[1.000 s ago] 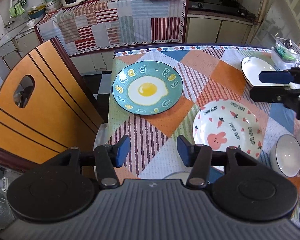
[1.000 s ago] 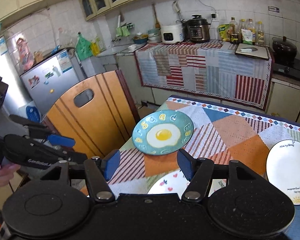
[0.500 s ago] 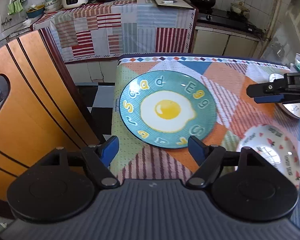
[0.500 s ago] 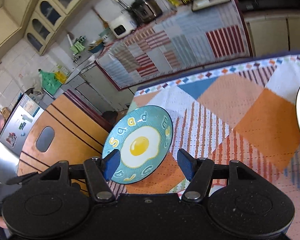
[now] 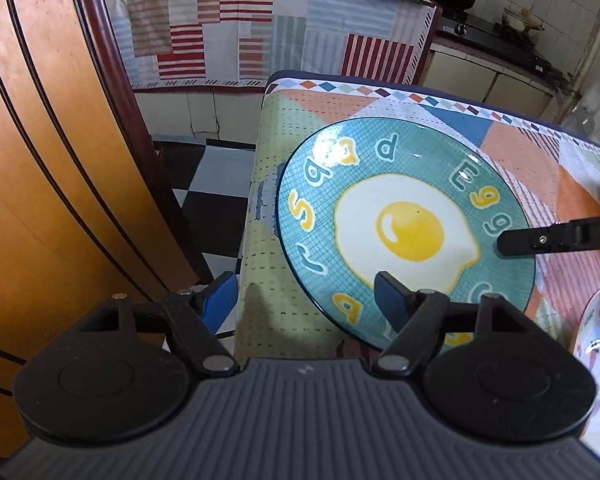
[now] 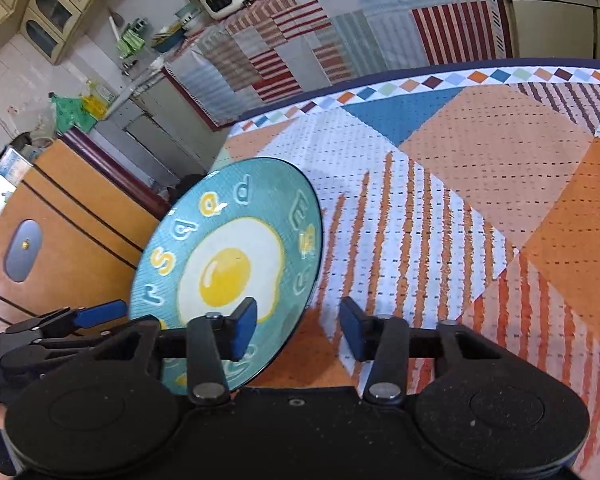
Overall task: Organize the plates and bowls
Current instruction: 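Reach both tools to the blue fried-egg plate rim and close them, then lift the egg plate with both tools, lower it onto the bunny plate, release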
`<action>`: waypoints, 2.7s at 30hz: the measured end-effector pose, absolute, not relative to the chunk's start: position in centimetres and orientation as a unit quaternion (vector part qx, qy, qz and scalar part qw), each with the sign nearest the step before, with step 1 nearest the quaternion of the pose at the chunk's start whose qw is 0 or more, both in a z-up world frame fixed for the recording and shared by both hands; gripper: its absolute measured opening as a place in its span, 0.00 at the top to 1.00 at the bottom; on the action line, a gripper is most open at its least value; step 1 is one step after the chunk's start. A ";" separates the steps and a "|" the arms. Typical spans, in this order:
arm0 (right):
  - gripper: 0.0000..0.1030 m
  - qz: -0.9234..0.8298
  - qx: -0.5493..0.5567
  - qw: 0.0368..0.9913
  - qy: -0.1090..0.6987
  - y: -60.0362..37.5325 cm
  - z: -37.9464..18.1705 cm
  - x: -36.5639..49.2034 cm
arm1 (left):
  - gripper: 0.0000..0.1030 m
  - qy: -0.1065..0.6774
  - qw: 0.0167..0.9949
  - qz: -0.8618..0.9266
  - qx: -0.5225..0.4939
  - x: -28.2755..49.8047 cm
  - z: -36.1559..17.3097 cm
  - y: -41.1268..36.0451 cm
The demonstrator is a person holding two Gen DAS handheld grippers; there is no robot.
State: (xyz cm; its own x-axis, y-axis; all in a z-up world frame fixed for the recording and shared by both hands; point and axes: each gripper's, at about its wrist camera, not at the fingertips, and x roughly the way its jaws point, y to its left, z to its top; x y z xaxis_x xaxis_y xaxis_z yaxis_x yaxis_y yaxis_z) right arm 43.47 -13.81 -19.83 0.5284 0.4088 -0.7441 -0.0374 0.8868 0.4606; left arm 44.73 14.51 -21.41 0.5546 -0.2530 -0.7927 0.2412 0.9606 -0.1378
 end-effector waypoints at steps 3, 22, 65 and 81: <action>0.71 0.136 0.213 0.852 0.458 -14.2 -20.3 43.8 | 0.42 0.455 0.878 -0.145 -0.023 45.3 -22.1 14.8; 0.84 0.178 0.174 0.859 0.447 -14.1 -19.8 43.3 | 0.77 0.454 0.880 -0.136 -0.044 44.0 -20.2 13.8; 0.81 0.153 0.164 0.876 0.427 -27.1 -10.3 19.4 | 0.77 0.481 0.836 -0.263 0.027 25.2 -10.4 0.5; 0.81 0.151 0.175 0.850 0.473 -27.4 -15.7 21.6 | 0.76 0.546 0.800 -0.244 0.034 27.7 -14.9 -0.2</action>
State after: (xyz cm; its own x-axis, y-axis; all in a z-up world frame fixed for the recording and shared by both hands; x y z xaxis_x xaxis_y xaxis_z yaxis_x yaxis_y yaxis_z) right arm 21.55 -27.36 -15.72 0.5061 0.4233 -0.7514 -0.0913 0.8926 0.4414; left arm 27.68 -0.21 -14.91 0.2839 -0.3534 -0.8913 0.4287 0.8783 -0.2117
